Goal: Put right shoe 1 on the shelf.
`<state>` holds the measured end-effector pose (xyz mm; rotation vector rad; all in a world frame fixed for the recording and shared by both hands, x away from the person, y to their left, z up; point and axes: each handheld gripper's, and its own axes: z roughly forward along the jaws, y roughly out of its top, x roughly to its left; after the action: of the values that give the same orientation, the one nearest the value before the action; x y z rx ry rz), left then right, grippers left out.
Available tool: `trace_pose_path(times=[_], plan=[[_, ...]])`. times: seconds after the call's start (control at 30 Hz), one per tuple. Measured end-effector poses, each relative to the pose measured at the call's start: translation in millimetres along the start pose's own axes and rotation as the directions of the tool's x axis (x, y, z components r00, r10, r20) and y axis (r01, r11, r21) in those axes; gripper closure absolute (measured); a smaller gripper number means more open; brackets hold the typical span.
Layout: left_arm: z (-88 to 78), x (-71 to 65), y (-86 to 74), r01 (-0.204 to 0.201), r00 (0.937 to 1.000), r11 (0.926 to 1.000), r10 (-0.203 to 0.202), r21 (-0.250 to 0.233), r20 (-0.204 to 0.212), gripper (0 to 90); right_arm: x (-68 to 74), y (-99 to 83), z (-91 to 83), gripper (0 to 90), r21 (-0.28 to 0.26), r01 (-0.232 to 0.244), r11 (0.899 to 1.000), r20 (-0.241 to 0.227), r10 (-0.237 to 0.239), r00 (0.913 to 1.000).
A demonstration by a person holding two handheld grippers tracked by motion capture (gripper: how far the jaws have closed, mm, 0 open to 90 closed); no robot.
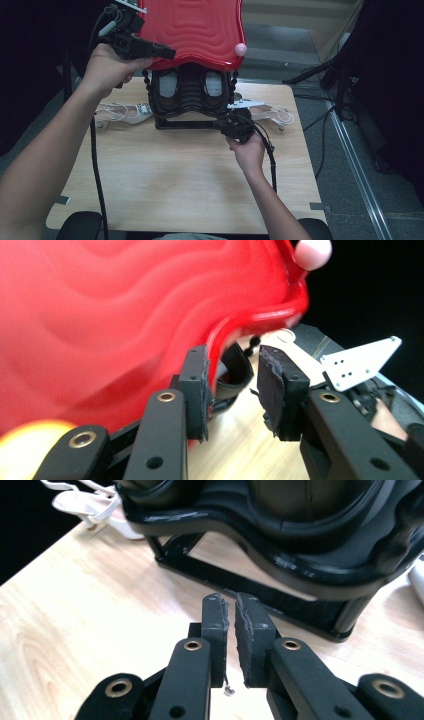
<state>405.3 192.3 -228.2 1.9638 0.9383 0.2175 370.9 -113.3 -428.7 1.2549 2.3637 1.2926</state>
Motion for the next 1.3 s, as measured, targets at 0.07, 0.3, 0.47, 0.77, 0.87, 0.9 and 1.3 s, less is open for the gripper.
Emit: trace_pose_path(times=[0.07,0.3,0.47,0.77,0.87,0.9,1.3], plan=[[-2.5,-1.8,-5.4,0.001,1.0,1.0,-0.001,-0.002,0.0,63.4,-1.3,-4.6,-1.0,83.9,0.001,0.001,1.0,-0.005,-0.001,1.0],[-8.7,-9.8,-35.7,0.001,0.9999,0.9999,-0.001,-0.017,0.01,55.2,-9.3,-23.0,-6.0,80.9,0.0,-0.044,0.999,-0.049,0.044,0.9979],[-8.8,-10.8,-55.1,0.017,0.9997,0.9998,-0.017,0.011,0.02,51.7,-14.1,-34.6,-8.7,68.4,0.022,-0.05,0.999,-0.049,0.051,0.9975],[-6.4,-10.4,-88.0,0.023,0.9997,0.9987,-0.023,0.046,0.006,50.1,-25.6,-52.1,-15.0,60.4,0.039,-0.098,0.994,-0.074,0.101,0.9922],[-4.1,-7.3,-100.1,0.036,0.9993,0.9978,-0.037,0.056,0.002,50.0,-27.4,-58.2,-17.7,61.1,0.042,-0.096,0.995,-0.063,0.099,0.9932],[-3.9,-6.4,-102.7,0.036,0.9993,0.9976,-0.037,0.059,0.002,50.1,-28.4,-59.9,-18.4,63.4,0.043,-0.099,0.994,-0.07,0.102,0.9923],[7.5,11.4,-146.2,0.064,0.9979,0.9959,-0.064,0.063,-0.008,50.9,-37.5,-67.9,-24.4,67.0,0.046,-0.053,0.998,-0.088,0.057,0.9945]])
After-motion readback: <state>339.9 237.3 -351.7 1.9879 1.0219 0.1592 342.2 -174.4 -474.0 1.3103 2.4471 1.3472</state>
